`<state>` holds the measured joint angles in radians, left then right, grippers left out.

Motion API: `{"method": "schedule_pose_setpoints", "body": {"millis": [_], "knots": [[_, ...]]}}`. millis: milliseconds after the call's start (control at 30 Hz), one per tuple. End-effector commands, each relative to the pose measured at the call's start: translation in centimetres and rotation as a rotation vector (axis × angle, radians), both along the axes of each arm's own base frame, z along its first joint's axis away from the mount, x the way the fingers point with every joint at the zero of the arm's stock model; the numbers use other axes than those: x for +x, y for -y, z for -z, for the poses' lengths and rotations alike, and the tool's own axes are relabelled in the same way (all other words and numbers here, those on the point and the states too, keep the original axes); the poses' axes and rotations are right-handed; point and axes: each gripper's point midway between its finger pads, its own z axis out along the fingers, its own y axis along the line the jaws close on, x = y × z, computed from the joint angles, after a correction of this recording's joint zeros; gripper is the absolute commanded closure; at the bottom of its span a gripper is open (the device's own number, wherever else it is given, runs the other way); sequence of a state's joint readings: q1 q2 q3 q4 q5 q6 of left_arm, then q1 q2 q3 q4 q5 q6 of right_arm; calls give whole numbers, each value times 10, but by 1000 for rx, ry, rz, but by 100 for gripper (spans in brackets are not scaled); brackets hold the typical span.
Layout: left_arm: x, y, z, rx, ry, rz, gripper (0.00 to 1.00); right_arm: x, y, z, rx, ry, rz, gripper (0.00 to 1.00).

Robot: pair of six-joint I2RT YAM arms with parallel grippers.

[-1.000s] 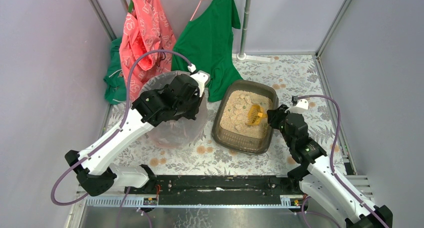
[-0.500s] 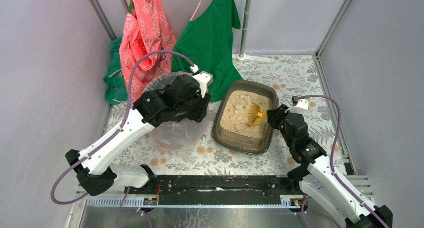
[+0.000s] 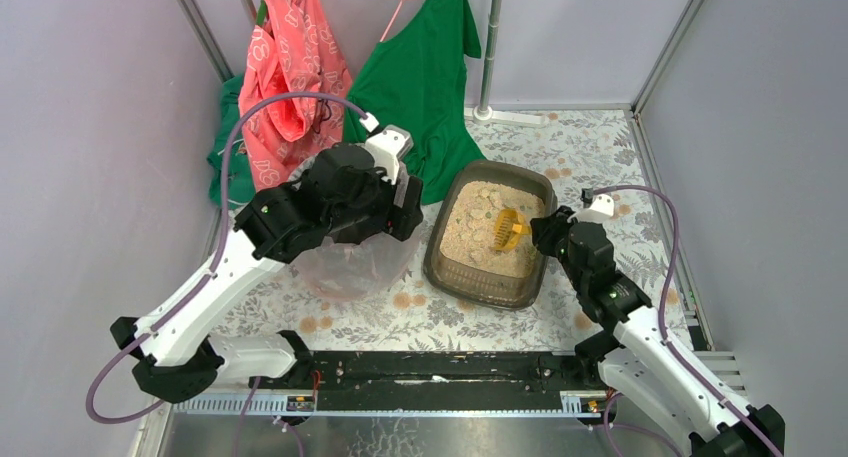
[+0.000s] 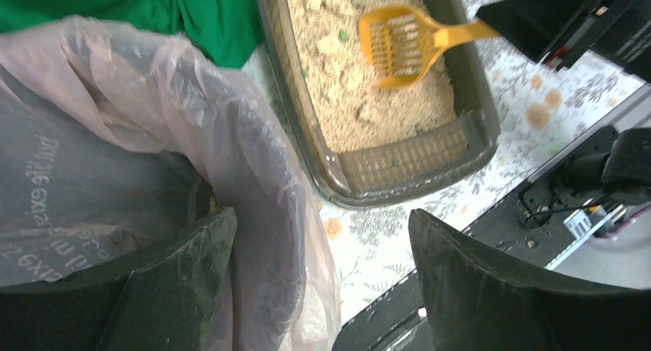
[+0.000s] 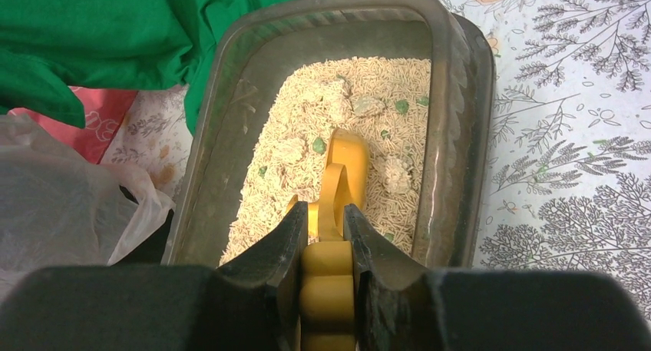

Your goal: Clean the litter box

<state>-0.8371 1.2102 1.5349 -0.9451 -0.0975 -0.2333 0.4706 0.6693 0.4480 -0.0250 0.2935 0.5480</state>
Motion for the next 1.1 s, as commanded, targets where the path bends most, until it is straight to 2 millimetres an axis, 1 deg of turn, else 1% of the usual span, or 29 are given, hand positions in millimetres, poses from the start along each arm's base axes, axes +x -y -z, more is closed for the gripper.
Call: {"method": "schedule_pose_setpoints", "body": {"millis": [0,200,333,367,467,500,633,733,800,933,1067], "knots": [[9,7,-39,-79,122,14,9,5,-9,-19,23,17,-31,100],[13,-2,-43,-94,167,-37,11,8,-4,-14,-14,6,-10,100],[9,-14,-55,-140,216,-70,11,12,1,-5,-50,-3,12,100],[8,-16,-58,-158,232,-73,11,12,1,-2,-57,-13,10,100],[2,-24,-68,-221,278,-87,13,20,-5,-1,-44,-7,1,100],[1,-27,-68,-234,289,-92,13,21,-7,2,-42,-13,-4,100],[-7,-39,-82,-316,355,-113,15,28,-17,19,-27,-49,-23,100],[-10,-49,-83,-336,376,-141,15,31,-24,38,-16,-103,-31,100],[-12,-55,-83,-343,388,-155,15,30,-27,49,-5,-133,-38,100],[-16,-65,-84,-350,403,-177,15,26,-35,65,37,-174,-59,100],[-17,-69,-80,-340,404,-187,16,17,-37,81,86,-217,-60,100]]}}
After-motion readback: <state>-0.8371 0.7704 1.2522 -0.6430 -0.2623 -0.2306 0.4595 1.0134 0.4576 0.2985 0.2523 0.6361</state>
